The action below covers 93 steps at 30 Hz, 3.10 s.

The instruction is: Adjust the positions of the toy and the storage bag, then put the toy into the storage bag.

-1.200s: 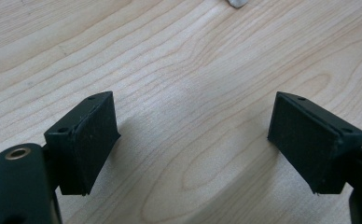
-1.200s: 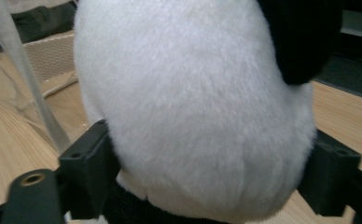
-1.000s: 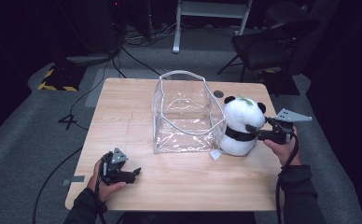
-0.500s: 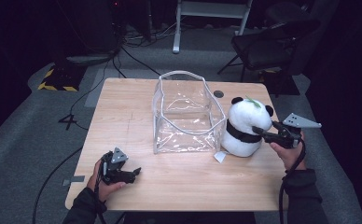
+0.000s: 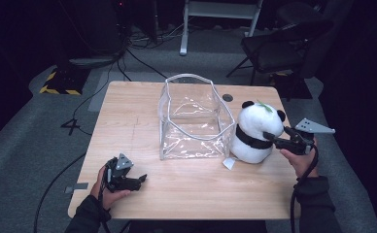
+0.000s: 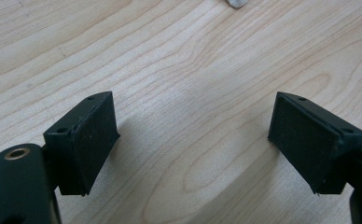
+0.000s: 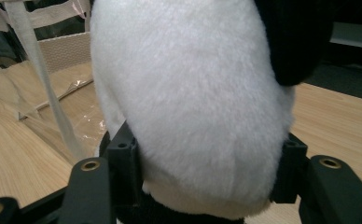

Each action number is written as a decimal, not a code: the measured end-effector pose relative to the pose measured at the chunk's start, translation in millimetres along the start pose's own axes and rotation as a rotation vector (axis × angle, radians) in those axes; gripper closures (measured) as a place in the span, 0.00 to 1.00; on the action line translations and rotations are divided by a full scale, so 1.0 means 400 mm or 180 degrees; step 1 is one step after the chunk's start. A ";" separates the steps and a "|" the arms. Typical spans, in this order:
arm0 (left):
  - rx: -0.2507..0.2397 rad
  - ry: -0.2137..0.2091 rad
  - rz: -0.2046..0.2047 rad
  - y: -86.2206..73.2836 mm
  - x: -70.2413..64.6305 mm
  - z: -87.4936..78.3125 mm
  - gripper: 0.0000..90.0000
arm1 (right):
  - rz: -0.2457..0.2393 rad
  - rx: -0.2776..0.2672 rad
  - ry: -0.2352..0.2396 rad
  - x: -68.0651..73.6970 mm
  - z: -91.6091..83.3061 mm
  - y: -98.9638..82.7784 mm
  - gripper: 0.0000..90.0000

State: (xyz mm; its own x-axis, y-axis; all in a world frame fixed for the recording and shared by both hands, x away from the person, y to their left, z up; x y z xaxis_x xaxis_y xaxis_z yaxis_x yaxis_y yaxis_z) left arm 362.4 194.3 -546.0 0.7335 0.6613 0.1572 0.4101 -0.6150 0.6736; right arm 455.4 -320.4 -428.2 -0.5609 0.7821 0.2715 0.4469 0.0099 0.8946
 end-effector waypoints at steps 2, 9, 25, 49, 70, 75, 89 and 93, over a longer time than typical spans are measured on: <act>0.0003 -0.0004 0.0001 0.000 0.000 0.000 0.17 | -0.0008 -0.0006 0.0008 0.001 0.000 -0.001 0.47; 0.0004 -0.0007 -0.0001 0.000 0.000 0.000 0.17 | -0.0022 -0.0036 0.0025 0.002 -0.008 -0.002 0.50; 0.0021 -0.0002 -0.0015 0.001 -0.001 0.000 0.17 | -0.0038 -0.0180 -0.0056 -0.005 -0.045 0.018 0.53; 0.0010 0.0011 -0.0023 0.001 -0.001 0.000 0.17 | -0.0125 -0.0542 -0.0192 0.022 -0.112 0.149 0.53; 0.0020 0.0024 -0.0016 0.001 -0.002 0.000 0.17 | -0.0322 -0.0696 -0.0319 0.073 -0.120 0.275 0.53; 0.0010 0.0024 -0.0027 0.001 -0.002 0.000 0.17 | -0.0307 -0.0731 -0.0313 0.075 -0.125 0.288 0.53; 0.0014 0.0028 -0.0033 0.001 -0.001 0.001 0.17 | -0.0390 -0.0855 -0.0288 0.120 -0.139 0.348 0.53; 0.0012 0.0029 -0.0034 0.001 -0.001 0.001 0.17 | -0.0400 -0.0859 -0.0289 0.136 -0.130 0.358 0.53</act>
State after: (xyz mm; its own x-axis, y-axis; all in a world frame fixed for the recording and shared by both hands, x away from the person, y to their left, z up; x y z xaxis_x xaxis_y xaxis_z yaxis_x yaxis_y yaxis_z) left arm 362.3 193.6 -546.0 0.7241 0.6717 0.1567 0.4198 -0.6095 0.6725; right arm 452.6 -309.0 -266.9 -0.5301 0.8378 0.1308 0.1699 -0.0462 0.9844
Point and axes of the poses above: each handheld gripper's, and its own axes: z roughly forward along the jaws, y roughly out of its top, x roughly to its left, the point moved 5 cm from there along z, roughly forward along the jaws, and after that the axes turned 15 degrees about z, right-handed, at the moved point
